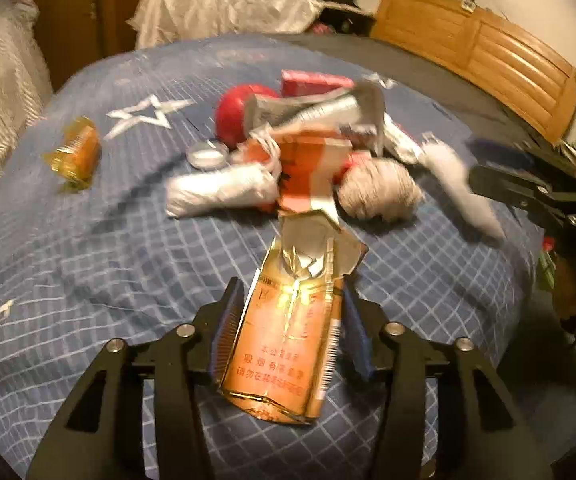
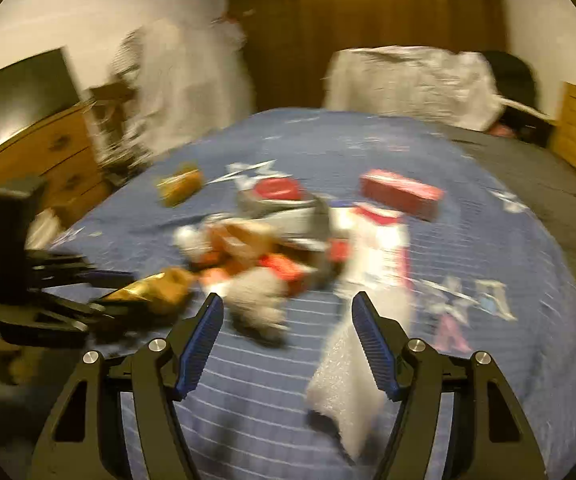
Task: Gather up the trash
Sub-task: 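Grasp the beige knitted ball with the right tool while the left tool holds the box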
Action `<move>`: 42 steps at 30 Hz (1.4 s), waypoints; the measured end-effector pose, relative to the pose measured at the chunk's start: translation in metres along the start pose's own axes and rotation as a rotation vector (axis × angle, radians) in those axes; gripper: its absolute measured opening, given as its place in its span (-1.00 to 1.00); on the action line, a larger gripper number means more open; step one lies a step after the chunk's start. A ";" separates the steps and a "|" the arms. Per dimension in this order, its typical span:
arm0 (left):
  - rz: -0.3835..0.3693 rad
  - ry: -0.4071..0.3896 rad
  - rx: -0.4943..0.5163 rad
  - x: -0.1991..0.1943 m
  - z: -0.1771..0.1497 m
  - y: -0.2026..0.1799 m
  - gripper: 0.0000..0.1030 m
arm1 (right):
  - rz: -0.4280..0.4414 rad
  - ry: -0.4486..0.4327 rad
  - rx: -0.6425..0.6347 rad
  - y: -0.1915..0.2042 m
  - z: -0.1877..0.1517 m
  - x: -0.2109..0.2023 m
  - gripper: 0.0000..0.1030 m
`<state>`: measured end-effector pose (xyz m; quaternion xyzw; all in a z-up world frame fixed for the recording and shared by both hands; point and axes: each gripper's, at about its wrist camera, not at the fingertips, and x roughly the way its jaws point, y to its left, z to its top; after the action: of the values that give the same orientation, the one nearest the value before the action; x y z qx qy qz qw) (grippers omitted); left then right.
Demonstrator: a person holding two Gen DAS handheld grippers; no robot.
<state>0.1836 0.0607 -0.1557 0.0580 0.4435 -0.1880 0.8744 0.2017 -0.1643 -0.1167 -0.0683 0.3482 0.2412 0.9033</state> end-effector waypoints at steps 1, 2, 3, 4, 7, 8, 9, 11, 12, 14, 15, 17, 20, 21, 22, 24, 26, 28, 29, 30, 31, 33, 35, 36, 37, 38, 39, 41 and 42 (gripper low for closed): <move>0.011 0.013 0.008 0.004 0.000 0.000 -0.06 | 0.005 0.030 -0.025 0.004 0.004 0.009 0.32; 0.013 0.029 0.012 0.010 -0.002 0.000 -0.06 | 0.003 0.056 -0.044 0.007 0.008 0.019 0.32; 0.011 0.030 0.008 0.012 -0.003 0.001 -0.05 | -0.002 0.084 -0.057 0.007 0.012 0.032 0.32; 0.007 0.027 -0.001 0.013 -0.003 0.002 -0.04 | -0.005 0.097 -0.056 0.007 0.014 0.038 0.32; -0.015 0.020 -0.051 0.014 0.000 0.009 -0.06 | 0.001 0.141 -0.050 0.005 0.020 0.060 0.31; -0.017 0.018 -0.060 0.014 0.001 0.010 -0.07 | 0.009 0.161 -0.050 0.006 0.019 0.067 0.26; -0.016 0.018 -0.066 0.015 0.002 0.011 -0.08 | 0.009 0.184 -0.054 0.008 0.018 0.074 0.21; -0.011 0.017 -0.075 0.015 0.002 0.011 -0.12 | 0.003 0.205 -0.059 0.010 0.014 0.082 -0.10; -0.008 0.013 -0.082 0.014 0.003 0.011 -0.14 | 0.000 0.200 -0.058 0.011 0.012 0.083 -0.12; 0.000 0.001 -0.095 0.012 0.000 0.011 -0.17 | -0.004 0.175 -0.051 0.011 0.008 0.081 -0.22; 0.009 -0.010 -0.103 0.010 -0.001 0.010 -0.19 | -0.007 0.158 -0.045 0.012 0.007 0.077 -0.23; 0.028 -0.031 -0.114 0.005 -0.003 0.009 -0.19 | -0.016 0.110 -0.030 0.015 0.007 0.063 -0.24; 0.051 -0.086 -0.133 -0.014 -0.005 0.005 -0.20 | -0.028 0.034 -0.006 0.017 0.006 0.034 -0.24; 0.067 -0.116 -0.136 -0.024 -0.004 0.001 -0.19 | -0.033 0.000 0.005 0.019 0.006 0.023 -0.24; 0.076 -0.135 -0.138 -0.030 -0.004 -0.002 -0.19 | -0.038 -0.021 0.012 0.019 0.006 0.014 -0.24; 0.093 -0.182 -0.142 -0.046 -0.001 -0.008 -0.19 | -0.050 -0.078 0.029 0.020 0.006 -0.009 -0.24; 0.115 -0.234 -0.143 -0.064 0.003 -0.016 -0.19 | -0.064 -0.130 0.043 0.021 0.007 -0.033 -0.24; 0.136 -0.283 -0.152 -0.080 0.006 -0.025 -0.19 | -0.077 -0.178 0.056 0.020 0.009 -0.053 -0.24; 0.147 -0.308 -0.156 -0.089 0.008 -0.031 -0.19 | -0.088 -0.209 0.064 0.019 0.010 -0.066 -0.24; 0.153 -0.333 -0.159 -0.097 0.009 -0.036 -0.19 | -0.098 -0.240 0.072 0.018 0.010 -0.079 -0.24; 0.160 -0.353 -0.161 -0.103 0.011 -0.041 -0.18 | -0.105 -0.261 0.079 0.017 0.011 -0.088 -0.24; 0.175 -0.389 -0.167 -0.112 0.014 -0.049 -0.17 | -0.124 -0.313 0.094 0.016 0.009 -0.111 -0.24; 0.196 -0.433 -0.176 -0.124 0.013 -0.059 -0.17 | -0.135 -0.347 0.106 0.014 0.005 -0.129 -0.24; 0.204 -0.452 -0.186 -0.129 0.013 -0.064 -0.16 | -0.141 -0.362 0.112 0.014 0.004 -0.136 -0.24; 0.207 -0.464 -0.192 -0.133 0.012 -0.067 -0.16 | -0.152 -0.384 0.115 0.014 0.001 -0.145 -0.23; 0.213 -0.477 -0.196 -0.137 0.011 -0.070 -0.16 | -0.157 -0.395 0.118 0.014 0.000 -0.151 -0.23; 0.220 -0.490 -0.196 -0.141 0.011 -0.074 -0.16 | -0.163 -0.409 0.122 0.013 -0.003 -0.158 -0.23; 0.237 -0.519 -0.188 -0.147 0.009 -0.082 -0.16 | -0.165 -0.424 0.129 0.013 -0.005 -0.168 -0.23; 0.247 -0.535 -0.181 -0.150 0.009 -0.086 -0.16 | -0.167 -0.432 0.129 0.012 -0.007 -0.173 -0.23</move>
<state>0.0772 0.0202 -0.0249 -0.0181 0.2020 -0.0486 0.9780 0.0806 -0.2228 -0.0069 0.0143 0.1546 0.1518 0.9761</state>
